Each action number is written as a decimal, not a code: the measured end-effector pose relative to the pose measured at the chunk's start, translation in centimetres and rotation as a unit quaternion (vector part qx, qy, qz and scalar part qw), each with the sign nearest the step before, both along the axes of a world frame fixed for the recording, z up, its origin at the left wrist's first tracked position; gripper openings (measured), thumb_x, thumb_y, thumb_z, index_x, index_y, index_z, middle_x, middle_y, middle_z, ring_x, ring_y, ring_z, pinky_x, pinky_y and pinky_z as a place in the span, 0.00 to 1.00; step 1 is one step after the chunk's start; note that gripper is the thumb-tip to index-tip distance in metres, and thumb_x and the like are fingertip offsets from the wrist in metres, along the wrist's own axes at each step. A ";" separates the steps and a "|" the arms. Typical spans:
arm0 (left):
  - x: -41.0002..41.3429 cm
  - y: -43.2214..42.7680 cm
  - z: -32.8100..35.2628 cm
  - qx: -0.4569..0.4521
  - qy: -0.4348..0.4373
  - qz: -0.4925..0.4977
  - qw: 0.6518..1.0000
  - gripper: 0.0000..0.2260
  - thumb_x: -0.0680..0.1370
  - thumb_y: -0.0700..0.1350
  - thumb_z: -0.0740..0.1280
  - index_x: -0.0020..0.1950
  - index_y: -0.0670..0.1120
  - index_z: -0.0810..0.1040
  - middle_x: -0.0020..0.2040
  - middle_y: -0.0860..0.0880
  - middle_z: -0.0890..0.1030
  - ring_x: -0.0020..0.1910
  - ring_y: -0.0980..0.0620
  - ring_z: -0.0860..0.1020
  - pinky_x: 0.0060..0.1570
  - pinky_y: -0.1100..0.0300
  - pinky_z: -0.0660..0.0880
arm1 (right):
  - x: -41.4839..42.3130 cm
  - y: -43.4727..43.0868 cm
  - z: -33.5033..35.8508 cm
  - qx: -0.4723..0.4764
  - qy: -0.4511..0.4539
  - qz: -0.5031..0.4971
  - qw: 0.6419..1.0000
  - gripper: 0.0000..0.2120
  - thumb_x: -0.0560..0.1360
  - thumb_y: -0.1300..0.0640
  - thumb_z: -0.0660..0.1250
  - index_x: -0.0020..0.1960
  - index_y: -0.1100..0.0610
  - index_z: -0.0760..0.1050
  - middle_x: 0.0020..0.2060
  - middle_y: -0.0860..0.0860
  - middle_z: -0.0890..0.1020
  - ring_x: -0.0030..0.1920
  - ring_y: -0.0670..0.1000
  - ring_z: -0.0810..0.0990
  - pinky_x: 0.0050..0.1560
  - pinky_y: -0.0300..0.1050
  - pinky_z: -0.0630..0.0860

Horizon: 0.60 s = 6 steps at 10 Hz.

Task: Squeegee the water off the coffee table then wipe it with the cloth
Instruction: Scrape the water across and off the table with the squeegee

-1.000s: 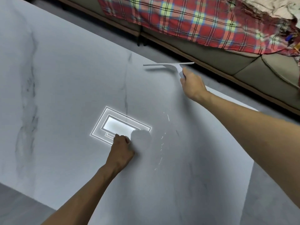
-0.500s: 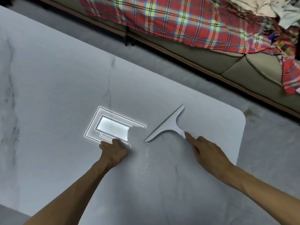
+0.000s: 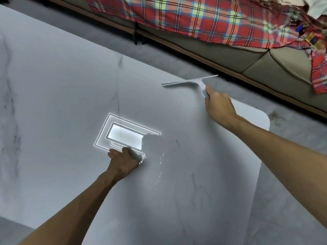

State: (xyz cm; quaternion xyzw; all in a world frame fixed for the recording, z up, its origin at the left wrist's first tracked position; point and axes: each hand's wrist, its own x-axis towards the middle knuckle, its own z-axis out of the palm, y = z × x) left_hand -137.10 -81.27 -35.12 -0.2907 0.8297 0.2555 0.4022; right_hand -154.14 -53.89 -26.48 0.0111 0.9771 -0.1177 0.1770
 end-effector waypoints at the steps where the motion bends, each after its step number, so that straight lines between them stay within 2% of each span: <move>1: 0.2 -0.1 -0.3 -0.006 0.002 -0.004 1.000 0.26 0.74 0.42 0.66 0.71 0.39 0.66 0.74 0.34 0.56 0.72 0.32 0.59 0.70 0.42 0.61 | 2.2 -0.2 -1.1 0.018 -0.027 -0.006 0.999 0.15 0.80 0.63 0.53 0.66 0.57 0.65 0.50 0.64 0.79 0.51 0.67 0.76 0.44 0.51 0.70; 2: 0.2 -0.2 -0.3 -0.006 0.004 -0.006 1.000 0.26 0.74 0.42 0.66 0.71 0.39 0.66 0.74 0.35 0.56 0.72 0.32 0.59 0.69 0.42 0.61 | 6.3 0.6 -1.0 0.019 -0.030 0.015 0.999 0.22 0.80 0.63 0.54 0.73 0.57 0.60 0.50 0.64 0.79 0.50 0.65 0.77 0.46 0.51 0.71; 3: 0.1 -0.2 -0.2 0.002 -0.005 -0.002 1.000 0.27 0.74 0.42 0.66 0.72 0.40 0.64 0.74 0.36 0.56 0.72 0.33 0.59 0.70 0.43 0.61 | 12.8 2.4 0.6 0.022 -0.085 0.013 0.996 0.25 0.82 0.59 0.53 0.78 0.53 0.53 0.45 0.57 0.76 0.43 0.57 0.75 0.42 0.45 0.66; 4: 0.2 -0.2 -0.1 0.003 -0.004 -0.002 1.000 0.26 0.74 0.42 0.67 0.71 0.39 0.65 0.74 0.36 0.56 0.72 0.32 0.59 0.70 0.43 0.61 | 16.0 3.3 2.2 0.050 -0.164 0.036 0.985 0.25 0.82 0.57 0.53 0.78 0.50 0.53 0.45 0.54 0.77 0.42 0.53 0.75 0.41 0.42 0.66; 5: 0.6 -0.3 -0.2 0.003 0.017 -0.001 1.000 0.25 0.74 0.41 0.68 0.70 0.39 0.67 0.74 0.36 0.58 0.71 0.32 0.60 0.68 0.43 0.63 | 12.5 2.5 3.9 0.000 -0.130 0.052 0.990 0.18 0.82 0.55 0.52 0.71 0.49 0.61 0.51 0.56 0.81 0.47 0.57 0.80 0.45 0.45 0.73; 6: 1.1 -0.4 0.0 0.004 0.044 -0.008 0.999 0.23 0.73 0.40 0.68 0.67 0.38 0.69 0.73 0.37 0.60 0.69 0.33 0.64 0.65 0.45 0.67 | 7.8 0.6 3.0 -0.012 -0.065 0.051 0.997 0.14 0.82 0.57 0.51 0.66 0.53 0.64 0.52 0.61 0.80 0.50 0.63 0.79 0.45 0.49 0.72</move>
